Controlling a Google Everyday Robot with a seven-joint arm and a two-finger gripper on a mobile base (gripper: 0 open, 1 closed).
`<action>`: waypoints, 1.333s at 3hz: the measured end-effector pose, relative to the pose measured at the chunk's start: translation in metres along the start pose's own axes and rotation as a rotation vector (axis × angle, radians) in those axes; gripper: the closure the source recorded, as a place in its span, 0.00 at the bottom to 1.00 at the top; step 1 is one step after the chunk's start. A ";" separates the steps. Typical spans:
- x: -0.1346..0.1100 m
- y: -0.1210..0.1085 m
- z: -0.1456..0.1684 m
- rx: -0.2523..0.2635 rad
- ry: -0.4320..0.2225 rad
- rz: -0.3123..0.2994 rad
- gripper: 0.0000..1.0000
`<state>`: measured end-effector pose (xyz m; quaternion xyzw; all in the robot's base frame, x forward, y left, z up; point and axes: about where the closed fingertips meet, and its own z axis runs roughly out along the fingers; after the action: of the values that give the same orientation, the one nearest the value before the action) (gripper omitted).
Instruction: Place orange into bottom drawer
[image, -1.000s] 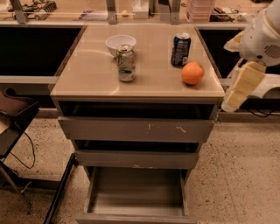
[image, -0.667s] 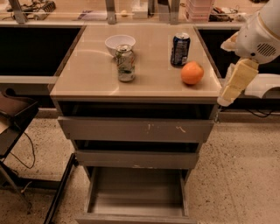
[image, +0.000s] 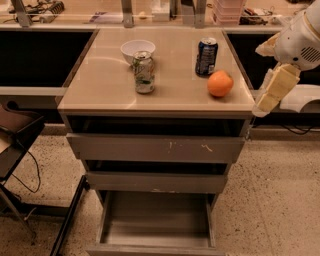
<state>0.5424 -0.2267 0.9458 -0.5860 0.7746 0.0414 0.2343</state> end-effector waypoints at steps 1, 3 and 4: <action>-0.003 -0.026 0.026 -0.087 -0.071 -0.036 0.00; -0.037 -0.087 0.121 -0.244 -0.136 -0.054 0.00; -0.046 -0.107 0.115 -0.180 -0.166 -0.065 0.00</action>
Offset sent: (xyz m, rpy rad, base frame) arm 0.1917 0.0270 0.0385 0.1751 -0.0111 0.2400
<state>0.6874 -0.1798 0.8854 -0.6239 0.7264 0.1514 0.2452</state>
